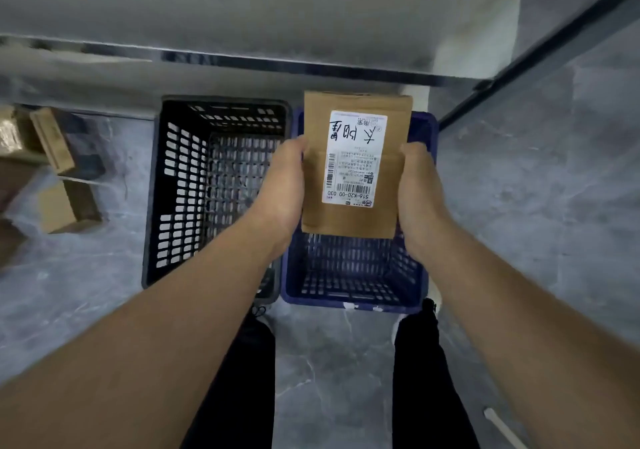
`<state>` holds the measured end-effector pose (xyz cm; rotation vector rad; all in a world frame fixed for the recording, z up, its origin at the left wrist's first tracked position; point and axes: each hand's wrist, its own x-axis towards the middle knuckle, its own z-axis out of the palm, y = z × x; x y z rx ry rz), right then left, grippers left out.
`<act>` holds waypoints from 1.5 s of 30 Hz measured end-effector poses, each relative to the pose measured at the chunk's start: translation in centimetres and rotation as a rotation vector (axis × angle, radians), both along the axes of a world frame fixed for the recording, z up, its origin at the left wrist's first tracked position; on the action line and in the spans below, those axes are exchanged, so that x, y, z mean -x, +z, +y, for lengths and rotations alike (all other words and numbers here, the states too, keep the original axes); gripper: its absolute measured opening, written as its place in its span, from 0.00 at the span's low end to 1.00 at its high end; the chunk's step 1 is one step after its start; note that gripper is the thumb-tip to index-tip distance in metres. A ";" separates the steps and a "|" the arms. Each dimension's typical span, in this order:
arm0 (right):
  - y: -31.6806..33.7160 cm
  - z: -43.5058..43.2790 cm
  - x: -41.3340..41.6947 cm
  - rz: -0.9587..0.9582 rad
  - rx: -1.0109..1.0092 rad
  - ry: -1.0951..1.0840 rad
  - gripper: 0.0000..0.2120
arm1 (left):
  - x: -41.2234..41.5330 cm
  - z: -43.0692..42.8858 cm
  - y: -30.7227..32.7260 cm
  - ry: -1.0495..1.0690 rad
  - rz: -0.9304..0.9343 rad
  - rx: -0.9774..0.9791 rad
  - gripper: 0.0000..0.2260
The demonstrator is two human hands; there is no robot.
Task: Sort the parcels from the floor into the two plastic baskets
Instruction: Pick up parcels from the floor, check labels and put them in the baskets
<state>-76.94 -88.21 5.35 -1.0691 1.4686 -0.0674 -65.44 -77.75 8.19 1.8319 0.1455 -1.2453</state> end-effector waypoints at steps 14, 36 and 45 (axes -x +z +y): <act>-22.1 -0.4 -1.8 0.047 -0.128 0.009 0.27 | -2.3 -1.6 -22.7 0.073 0.053 -0.093 0.17; -33.0 -1.7 -4.3 0.035 -0.097 0.119 0.37 | -2.6 -5.4 -37.2 0.101 0.032 -0.160 0.41; -34.8 -1.2 -4.1 0.000 -0.126 0.025 0.41 | -1.5 -4.5 -37.6 0.127 -0.075 -0.085 0.34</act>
